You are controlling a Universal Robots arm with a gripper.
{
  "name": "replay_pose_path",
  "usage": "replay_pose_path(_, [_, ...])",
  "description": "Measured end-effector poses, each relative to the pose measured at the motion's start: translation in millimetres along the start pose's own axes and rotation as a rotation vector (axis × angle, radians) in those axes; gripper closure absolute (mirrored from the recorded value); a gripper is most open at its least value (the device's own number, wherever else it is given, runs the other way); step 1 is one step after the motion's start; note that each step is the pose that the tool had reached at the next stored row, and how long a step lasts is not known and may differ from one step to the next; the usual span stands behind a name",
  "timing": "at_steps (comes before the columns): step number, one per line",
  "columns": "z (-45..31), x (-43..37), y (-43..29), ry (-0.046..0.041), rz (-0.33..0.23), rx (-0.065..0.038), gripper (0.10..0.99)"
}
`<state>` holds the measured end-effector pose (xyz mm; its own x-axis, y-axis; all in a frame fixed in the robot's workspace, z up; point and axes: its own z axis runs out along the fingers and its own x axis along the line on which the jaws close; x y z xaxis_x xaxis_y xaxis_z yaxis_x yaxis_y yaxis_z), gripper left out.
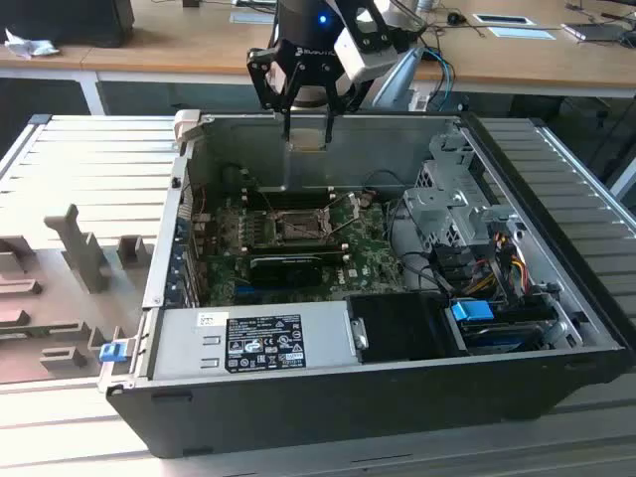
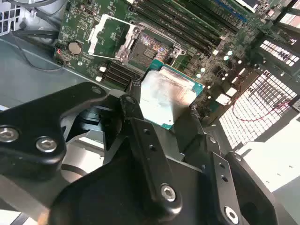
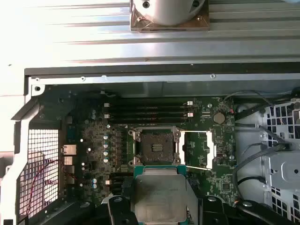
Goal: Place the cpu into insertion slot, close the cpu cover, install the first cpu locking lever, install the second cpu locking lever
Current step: 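Place the cpu into insertion slot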
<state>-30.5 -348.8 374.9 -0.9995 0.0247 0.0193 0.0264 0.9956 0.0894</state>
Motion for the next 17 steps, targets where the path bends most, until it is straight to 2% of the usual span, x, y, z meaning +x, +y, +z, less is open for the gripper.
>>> replay_pose_path(17, [0.0,0.0,0.0,-0.0048,0.054,-0.001,0.557])
